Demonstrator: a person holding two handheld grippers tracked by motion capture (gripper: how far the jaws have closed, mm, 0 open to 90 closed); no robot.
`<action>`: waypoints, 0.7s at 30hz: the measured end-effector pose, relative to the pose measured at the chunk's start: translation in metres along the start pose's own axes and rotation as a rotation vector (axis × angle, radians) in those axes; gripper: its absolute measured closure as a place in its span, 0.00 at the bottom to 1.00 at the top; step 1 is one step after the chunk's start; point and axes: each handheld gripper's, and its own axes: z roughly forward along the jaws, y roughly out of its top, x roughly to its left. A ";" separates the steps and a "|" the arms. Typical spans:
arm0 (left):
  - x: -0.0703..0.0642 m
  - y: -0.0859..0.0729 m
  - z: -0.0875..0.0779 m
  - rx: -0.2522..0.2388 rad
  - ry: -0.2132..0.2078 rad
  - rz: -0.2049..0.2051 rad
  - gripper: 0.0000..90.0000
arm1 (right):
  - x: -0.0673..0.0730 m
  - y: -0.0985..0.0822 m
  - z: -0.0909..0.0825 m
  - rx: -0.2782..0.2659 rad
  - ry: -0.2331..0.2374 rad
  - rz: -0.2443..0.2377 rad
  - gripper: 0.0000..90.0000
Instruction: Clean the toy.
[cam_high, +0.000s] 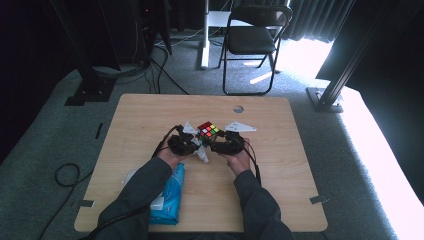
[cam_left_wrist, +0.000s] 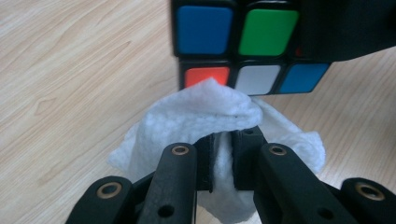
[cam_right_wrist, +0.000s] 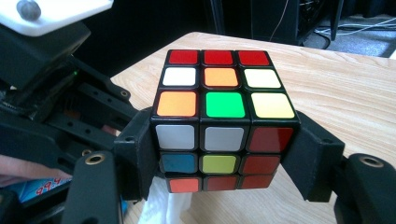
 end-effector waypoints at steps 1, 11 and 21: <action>-0.001 0.000 0.000 0.001 -0.002 0.006 0.91 | 0.000 0.000 0.000 0.000 0.001 0.001 0.38; -0.017 0.003 0.004 0.003 -0.045 0.062 0.91 | -0.001 0.000 0.003 -0.003 -0.005 0.012 0.38; -0.015 0.002 -0.010 -0.037 -0.054 0.061 0.91 | -0.006 0.000 0.000 -0.001 -0.027 0.022 0.38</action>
